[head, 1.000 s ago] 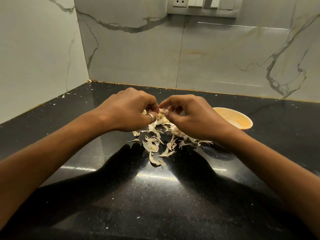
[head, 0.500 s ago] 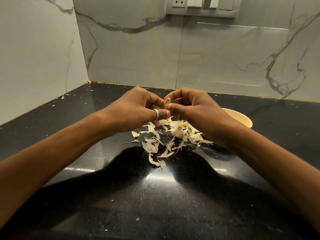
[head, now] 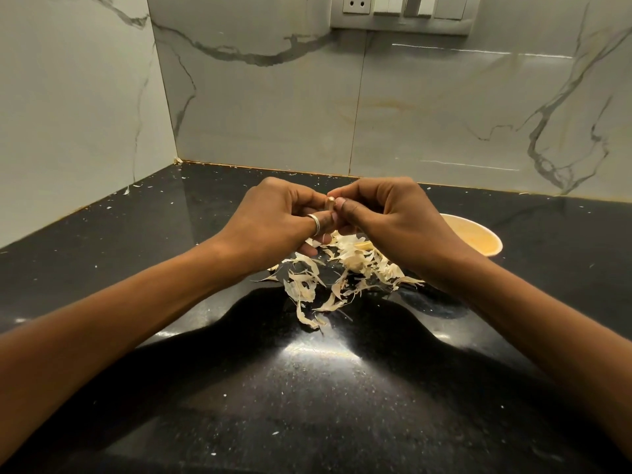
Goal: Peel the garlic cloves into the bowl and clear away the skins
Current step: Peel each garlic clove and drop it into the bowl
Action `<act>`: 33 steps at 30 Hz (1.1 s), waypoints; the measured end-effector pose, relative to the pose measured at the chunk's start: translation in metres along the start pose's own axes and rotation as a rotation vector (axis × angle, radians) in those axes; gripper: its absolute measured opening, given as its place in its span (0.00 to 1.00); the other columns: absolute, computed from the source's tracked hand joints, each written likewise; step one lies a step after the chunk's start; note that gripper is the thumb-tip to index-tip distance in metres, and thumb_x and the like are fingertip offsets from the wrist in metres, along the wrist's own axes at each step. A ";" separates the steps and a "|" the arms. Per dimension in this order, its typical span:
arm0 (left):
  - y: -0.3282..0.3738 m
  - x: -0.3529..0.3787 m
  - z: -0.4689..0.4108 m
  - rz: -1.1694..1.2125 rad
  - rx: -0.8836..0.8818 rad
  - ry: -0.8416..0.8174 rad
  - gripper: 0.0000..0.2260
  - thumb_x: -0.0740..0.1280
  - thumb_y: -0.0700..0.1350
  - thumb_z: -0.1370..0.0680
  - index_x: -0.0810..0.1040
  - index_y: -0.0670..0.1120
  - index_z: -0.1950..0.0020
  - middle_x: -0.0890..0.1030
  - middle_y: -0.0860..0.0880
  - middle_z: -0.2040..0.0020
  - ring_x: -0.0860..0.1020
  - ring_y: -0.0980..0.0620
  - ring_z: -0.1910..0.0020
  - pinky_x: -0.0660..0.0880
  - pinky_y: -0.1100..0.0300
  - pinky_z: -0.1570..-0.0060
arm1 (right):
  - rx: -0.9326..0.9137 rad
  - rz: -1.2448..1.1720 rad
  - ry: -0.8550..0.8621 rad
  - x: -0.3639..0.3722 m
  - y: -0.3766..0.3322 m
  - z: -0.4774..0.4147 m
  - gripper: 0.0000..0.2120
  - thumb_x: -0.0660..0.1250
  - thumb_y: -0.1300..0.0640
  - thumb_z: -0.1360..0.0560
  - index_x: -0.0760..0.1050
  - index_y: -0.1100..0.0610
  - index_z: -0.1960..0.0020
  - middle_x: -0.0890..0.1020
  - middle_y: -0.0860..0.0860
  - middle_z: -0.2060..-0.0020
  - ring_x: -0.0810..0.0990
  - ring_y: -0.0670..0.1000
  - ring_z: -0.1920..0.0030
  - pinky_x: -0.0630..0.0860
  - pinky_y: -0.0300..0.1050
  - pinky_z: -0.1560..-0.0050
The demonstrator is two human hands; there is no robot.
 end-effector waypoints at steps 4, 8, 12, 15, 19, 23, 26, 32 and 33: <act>-0.002 0.000 0.001 0.053 -0.012 0.021 0.06 0.72 0.38 0.22 0.84 0.41 0.46 0.86 0.42 0.59 0.86 0.47 0.59 0.83 0.59 0.62 | -0.057 0.050 0.023 -0.001 0.000 -0.001 0.07 0.68 0.63 0.19 0.84 0.58 0.45 0.87 0.53 0.58 0.86 0.50 0.59 0.84 0.46 0.52; -0.004 0.002 0.003 0.164 -0.057 0.039 0.05 0.72 0.36 0.23 0.84 0.40 0.48 0.85 0.41 0.62 0.84 0.49 0.63 0.83 0.61 0.62 | -0.143 0.134 0.037 0.000 -0.003 0.002 0.07 0.68 0.63 0.20 0.84 0.58 0.44 0.86 0.51 0.59 0.86 0.48 0.61 0.84 0.47 0.55; -0.006 0.005 0.005 0.227 -0.088 0.060 0.05 0.72 0.36 0.24 0.83 0.37 0.48 0.84 0.46 0.67 0.83 0.53 0.67 0.80 0.65 0.66 | -0.204 0.200 0.068 0.001 -0.005 0.004 0.07 0.69 0.62 0.20 0.84 0.58 0.46 0.86 0.48 0.60 0.85 0.47 0.61 0.83 0.51 0.57; -0.009 0.008 0.007 0.248 -0.110 0.074 0.05 0.72 0.34 0.24 0.82 0.36 0.48 0.84 0.45 0.67 0.83 0.54 0.68 0.81 0.65 0.65 | -0.234 0.229 0.080 0.001 -0.005 0.005 0.07 0.69 0.61 0.20 0.85 0.56 0.46 0.86 0.47 0.60 0.85 0.47 0.61 0.83 0.53 0.58; -0.013 0.012 0.009 0.295 -0.153 0.070 0.03 0.70 0.32 0.23 0.82 0.37 0.50 0.84 0.46 0.67 0.83 0.54 0.67 0.80 0.66 0.66 | -0.280 0.295 0.077 0.004 -0.006 0.008 0.07 0.69 0.61 0.20 0.85 0.57 0.46 0.86 0.49 0.62 0.85 0.47 0.62 0.81 0.51 0.60; -0.015 0.016 0.011 0.338 -0.194 0.058 0.03 0.70 0.31 0.23 0.81 0.38 0.53 0.84 0.48 0.69 0.83 0.54 0.69 0.80 0.66 0.67 | -0.329 0.355 0.045 0.007 -0.008 0.010 0.08 0.67 0.61 0.20 0.84 0.59 0.48 0.85 0.51 0.63 0.83 0.49 0.64 0.79 0.52 0.62; -0.016 0.018 0.012 0.337 -0.206 0.048 0.02 0.70 0.32 0.24 0.81 0.37 0.53 0.84 0.47 0.68 0.83 0.54 0.69 0.80 0.66 0.67 | -0.362 0.395 0.033 0.008 -0.009 0.010 0.09 0.65 0.59 0.20 0.84 0.60 0.50 0.84 0.52 0.66 0.82 0.50 0.67 0.77 0.53 0.64; -0.018 0.019 0.013 0.319 -0.225 0.023 0.02 0.70 0.33 0.24 0.81 0.34 0.52 0.84 0.43 0.65 0.83 0.54 0.68 0.81 0.65 0.65 | -0.430 0.513 0.015 0.011 -0.013 0.012 0.10 0.65 0.58 0.20 0.83 0.60 0.53 0.81 0.50 0.68 0.75 0.47 0.70 0.72 0.43 0.67; -0.018 0.020 0.013 0.321 -0.227 0.015 0.01 0.70 0.32 0.23 0.81 0.35 0.53 0.84 0.44 0.65 0.83 0.54 0.68 0.81 0.65 0.66 | -0.440 0.535 0.010 0.012 -0.013 0.012 0.11 0.64 0.58 0.20 0.83 0.61 0.53 0.81 0.51 0.68 0.75 0.48 0.70 0.72 0.45 0.67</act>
Point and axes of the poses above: each hand's wrist, its own z-axis away from the middle knuckle, its own x-axis out of the palm, y = z × x, the point moved 7 cm from there along -z, towards the middle knuckle
